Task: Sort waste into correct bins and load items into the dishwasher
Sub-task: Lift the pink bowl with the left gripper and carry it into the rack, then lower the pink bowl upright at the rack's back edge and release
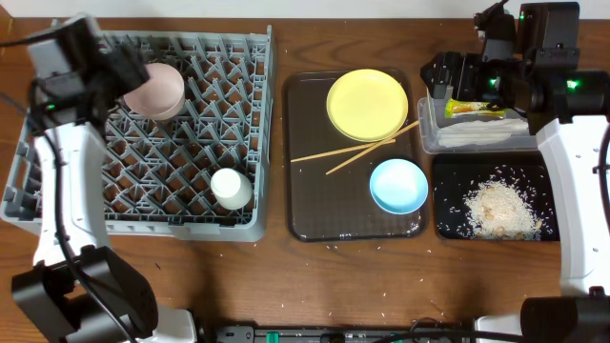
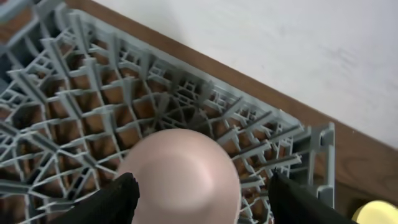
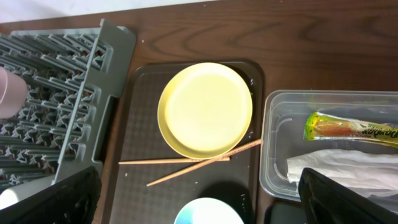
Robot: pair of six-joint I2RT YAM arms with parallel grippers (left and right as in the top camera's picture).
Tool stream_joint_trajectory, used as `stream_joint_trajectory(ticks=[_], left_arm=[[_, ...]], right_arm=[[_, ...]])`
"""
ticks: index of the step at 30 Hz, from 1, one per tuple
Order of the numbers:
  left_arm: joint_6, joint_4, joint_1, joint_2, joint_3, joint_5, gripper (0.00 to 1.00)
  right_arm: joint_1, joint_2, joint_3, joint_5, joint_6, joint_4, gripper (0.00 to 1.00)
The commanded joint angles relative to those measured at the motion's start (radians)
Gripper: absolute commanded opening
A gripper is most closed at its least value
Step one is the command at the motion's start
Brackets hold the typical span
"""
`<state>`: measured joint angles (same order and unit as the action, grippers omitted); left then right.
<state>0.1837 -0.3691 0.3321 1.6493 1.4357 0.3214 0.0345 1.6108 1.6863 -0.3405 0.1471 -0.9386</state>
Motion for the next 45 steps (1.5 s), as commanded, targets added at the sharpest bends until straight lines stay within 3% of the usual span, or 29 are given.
stream_joint_trajectory(ticks=[1, 2, 4, 15, 24, 29, 36, 45], left_arm=[[0.021, -0.024, 0.038, 0.029, 0.014, 0.076, 0.68], [0.021, -0.031, 0.047, 0.049, 0.014, 0.080, 0.79], [0.022, -0.034, 0.054, 0.079, 0.014, 0.088, 0.83], [0.099, -0.113, 0.071, 0.136, 0.011, 0.080, 0.85], [0.269, -0.120, 0.070, 0.174, -0.022, 0.045, 0.84], [0.324, -0.129, 0.068, 0.209, -0.022, 0.056, 0.73], [0.331, -0.146, 0.064, 0.222, -0.024, 0.055, 0.65], [0.331, -0.146, 0.064, 0.222, -0.024, 0.056, 0.27]], right_arm=[[-0.007, -0.009, 0.001, 0.000, -0.014, 0.000, 0.99], [-0.007, -0.009, 0.001, 0.000, -0.014, 0.000, 0.99], [-0.007, -0.009, 0.001, 0.000, -0.014, 0.000, 0.99], [-0.007, -0.009, 0.001, 0.000, -0.014, 0.000, 0.99], [-0.007, -0.009, 0.001, 0.000, -0.014, 0.000, 0.99], [-0.007, -0.009, 0.001, 0.000, -0.014, 0.000, 0.99], [-0.007, -0.009, 0.001, 0.000, -0.014, 0.000, 0.99], [-0.007, -0.009, 0.001, 0.000, -0.014, 0.000, 0.99]])
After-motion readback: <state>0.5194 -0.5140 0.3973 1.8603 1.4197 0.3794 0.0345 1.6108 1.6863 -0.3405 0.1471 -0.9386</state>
